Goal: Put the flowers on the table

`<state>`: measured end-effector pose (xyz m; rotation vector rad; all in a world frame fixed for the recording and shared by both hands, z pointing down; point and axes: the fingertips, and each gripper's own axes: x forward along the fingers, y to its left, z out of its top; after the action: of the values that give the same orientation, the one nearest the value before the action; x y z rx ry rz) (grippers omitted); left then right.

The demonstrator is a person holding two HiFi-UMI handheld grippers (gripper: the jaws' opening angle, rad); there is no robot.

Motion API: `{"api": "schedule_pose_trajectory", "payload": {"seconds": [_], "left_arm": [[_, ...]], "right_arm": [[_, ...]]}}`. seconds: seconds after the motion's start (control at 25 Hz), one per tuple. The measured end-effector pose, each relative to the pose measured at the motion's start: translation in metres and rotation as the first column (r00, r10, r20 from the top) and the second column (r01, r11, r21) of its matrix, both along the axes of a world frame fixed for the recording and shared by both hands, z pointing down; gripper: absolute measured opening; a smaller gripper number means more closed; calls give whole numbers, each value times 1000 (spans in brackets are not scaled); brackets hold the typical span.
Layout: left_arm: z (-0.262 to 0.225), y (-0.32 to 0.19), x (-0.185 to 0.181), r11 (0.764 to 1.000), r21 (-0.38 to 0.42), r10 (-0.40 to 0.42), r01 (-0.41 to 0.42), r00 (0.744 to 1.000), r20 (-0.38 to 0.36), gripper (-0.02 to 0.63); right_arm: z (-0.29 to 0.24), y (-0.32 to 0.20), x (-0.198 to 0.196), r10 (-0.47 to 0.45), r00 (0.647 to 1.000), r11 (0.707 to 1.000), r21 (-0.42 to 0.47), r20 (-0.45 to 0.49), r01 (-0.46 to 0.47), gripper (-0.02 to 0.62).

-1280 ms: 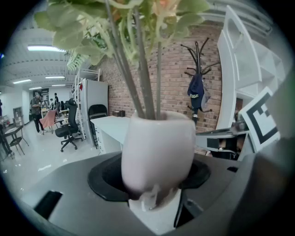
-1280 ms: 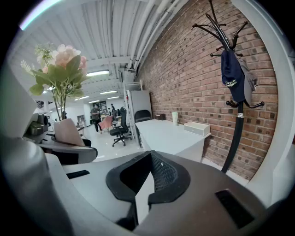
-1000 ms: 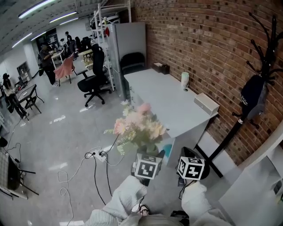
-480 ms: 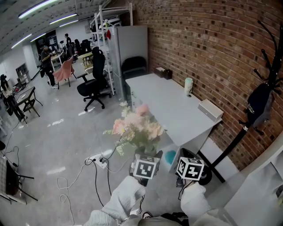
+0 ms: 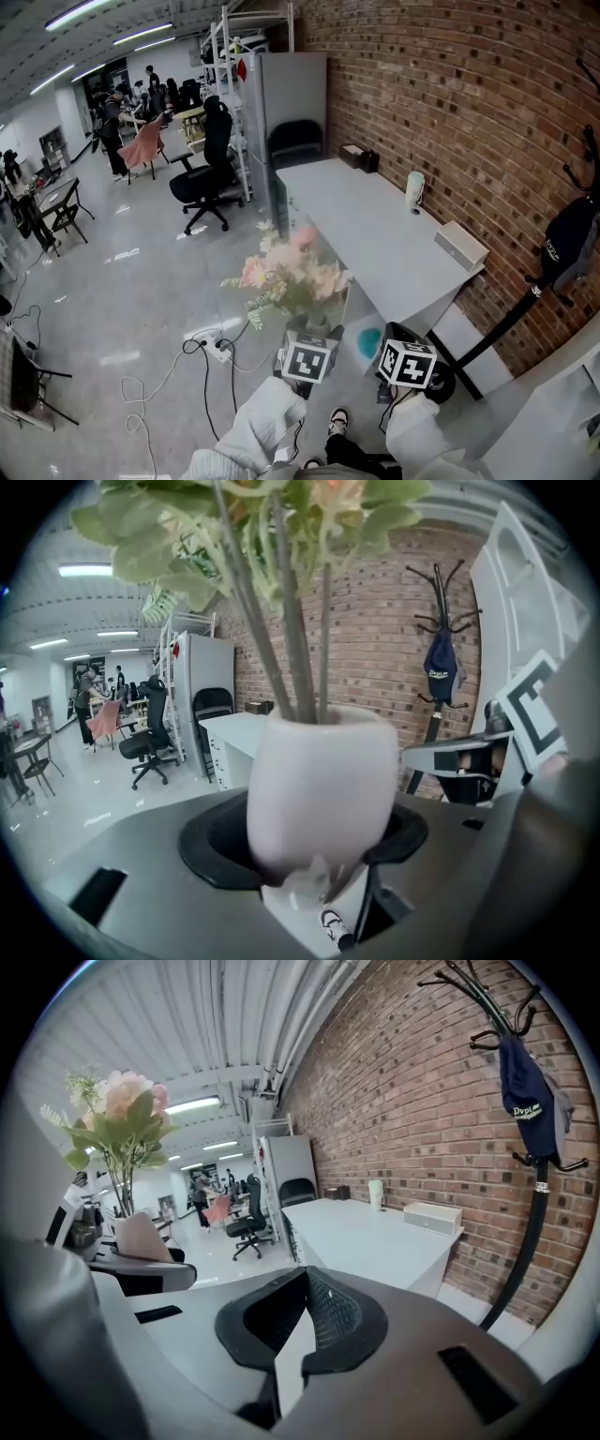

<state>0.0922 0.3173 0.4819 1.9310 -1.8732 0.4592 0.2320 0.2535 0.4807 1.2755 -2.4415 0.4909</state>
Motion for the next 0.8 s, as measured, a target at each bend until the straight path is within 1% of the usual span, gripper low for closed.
{"api": "schedule_pose_trajectory", "payload": {"seconds": [0.16,0.28,0.4,0.52,0.68,0.8], "left_arm": [[5,-19,-22,1000,-6,-21,21,1000,5,291],[5,-40,-38,999,5,-37,37,999,11,290],[2,-68,-54,999,20,-42,42,999,23,290],[-2,-97,-69,999,15,-51,51,998,27,291],[-10,-139,-89,997,34,-71,70,997,29,291],[-8,-171,-102,997,30,-74,73,997,30,290]], "right_arm": [[3,-23,-24,-27,1000,1000,2,-4,27,23],[4,-47,-41,-40,999,999,2,-1,40,23],[1,-75,-58,-51,999,999,6,7,51,23],[0,-106,-74,-64,998,998,4,3,64,23],[-5,-152,-91,-68,998,998,12,0,68,23],[-8,-183,-102,-75,997,997,20,-5,75,23]]}}
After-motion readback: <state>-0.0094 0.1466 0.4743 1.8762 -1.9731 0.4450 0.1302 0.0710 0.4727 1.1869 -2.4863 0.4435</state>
